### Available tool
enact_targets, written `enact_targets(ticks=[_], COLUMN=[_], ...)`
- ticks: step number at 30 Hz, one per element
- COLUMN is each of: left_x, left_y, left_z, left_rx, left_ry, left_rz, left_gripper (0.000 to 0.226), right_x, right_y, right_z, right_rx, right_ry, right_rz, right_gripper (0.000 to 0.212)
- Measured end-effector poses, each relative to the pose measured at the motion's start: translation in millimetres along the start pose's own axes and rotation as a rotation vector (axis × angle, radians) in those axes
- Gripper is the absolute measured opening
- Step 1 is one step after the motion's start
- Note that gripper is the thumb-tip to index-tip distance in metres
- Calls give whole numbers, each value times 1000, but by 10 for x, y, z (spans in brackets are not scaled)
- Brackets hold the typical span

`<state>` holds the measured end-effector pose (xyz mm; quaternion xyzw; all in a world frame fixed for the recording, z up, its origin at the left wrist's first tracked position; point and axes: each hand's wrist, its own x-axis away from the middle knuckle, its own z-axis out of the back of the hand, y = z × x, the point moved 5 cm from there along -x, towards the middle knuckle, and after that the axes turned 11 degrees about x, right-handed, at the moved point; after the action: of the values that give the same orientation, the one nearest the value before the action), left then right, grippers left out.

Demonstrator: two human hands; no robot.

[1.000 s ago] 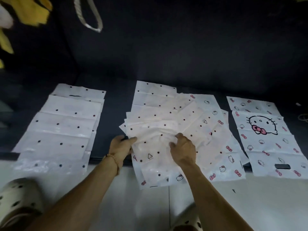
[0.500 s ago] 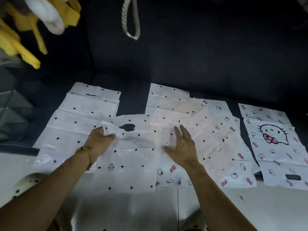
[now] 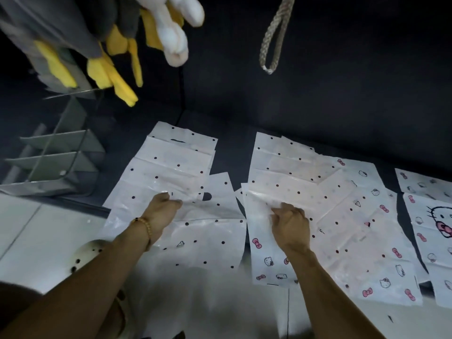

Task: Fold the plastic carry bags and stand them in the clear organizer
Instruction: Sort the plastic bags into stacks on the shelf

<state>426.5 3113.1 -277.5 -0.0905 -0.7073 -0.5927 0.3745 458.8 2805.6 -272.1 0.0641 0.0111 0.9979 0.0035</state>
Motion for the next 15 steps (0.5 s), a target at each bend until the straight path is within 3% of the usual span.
enact_targets(ticks=[3,5,8,10,13,15], left_x=[4,10,-1,-3,66,163], left_y=[-4,-17,-43,-43,-48,-42], left_z=[-35,-19,33,48,12,-80], left_rx=[6,-20,-31,5,104,230], left_ry=[21,48,88,105,87,16], left_rz=[19,15,34,73,220,312], left_gripper=[41,22,36,42,55,61], right_x=[72,97,78,100,265,439], right_y=[-73,-176,-236,-392,-844,-1030], right_z=[14,-15,76,269,369,293], right_rx=[-91,-153,-276,-382,-438,-370], right_ry=[90,59,112,174,-73,-202], right_rz=[92,118,7,107,438,562], right_gripper=[30,25,28,25,19,28])
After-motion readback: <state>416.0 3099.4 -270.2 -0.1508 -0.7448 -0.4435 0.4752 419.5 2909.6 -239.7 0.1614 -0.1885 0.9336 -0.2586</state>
